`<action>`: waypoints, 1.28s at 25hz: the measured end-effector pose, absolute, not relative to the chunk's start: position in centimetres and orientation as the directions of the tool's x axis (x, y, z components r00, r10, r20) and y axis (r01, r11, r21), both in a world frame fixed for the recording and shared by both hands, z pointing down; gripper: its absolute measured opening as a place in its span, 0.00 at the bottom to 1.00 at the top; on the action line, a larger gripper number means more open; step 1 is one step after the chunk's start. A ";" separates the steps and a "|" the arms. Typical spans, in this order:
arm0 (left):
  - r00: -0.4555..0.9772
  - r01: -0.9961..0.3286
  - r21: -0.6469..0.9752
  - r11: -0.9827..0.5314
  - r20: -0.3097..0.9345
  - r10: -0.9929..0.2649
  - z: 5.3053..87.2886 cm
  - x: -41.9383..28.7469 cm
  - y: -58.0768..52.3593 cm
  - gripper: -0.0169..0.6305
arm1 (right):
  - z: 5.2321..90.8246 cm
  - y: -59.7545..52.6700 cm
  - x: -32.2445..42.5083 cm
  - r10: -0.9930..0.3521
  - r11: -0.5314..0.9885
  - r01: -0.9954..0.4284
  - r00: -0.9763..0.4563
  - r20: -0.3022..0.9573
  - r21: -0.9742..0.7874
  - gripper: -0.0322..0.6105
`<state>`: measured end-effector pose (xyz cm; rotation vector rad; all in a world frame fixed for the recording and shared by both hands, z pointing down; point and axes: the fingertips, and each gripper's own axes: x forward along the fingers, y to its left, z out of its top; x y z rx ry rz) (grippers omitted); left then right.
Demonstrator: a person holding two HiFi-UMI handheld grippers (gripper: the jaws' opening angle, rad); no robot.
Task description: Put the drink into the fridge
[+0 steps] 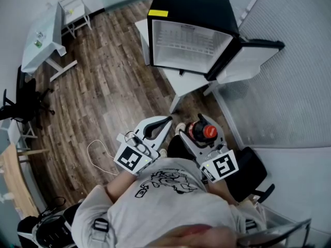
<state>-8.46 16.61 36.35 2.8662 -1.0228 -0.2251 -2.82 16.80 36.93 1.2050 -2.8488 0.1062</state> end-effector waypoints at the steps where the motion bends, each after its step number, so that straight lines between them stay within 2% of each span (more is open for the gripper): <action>1: 0.766 -0.621 0.133 -0.772 -0.106 -0.634 36.4 -8.4 16.2 0.03 | 36.9 16.5 -2.8 -0.712 0.698 -0.715 -0.699 0.073 -0.042 0.55; 32: 0.760 -0.636 0.124 -0.762 -0.073 -0.646 35.7 0.0 -2.1 0.03 | 36.2 -1.0 5.2 -0.692 0.717 -0.694 -0.720 0.056 -0.060 0.55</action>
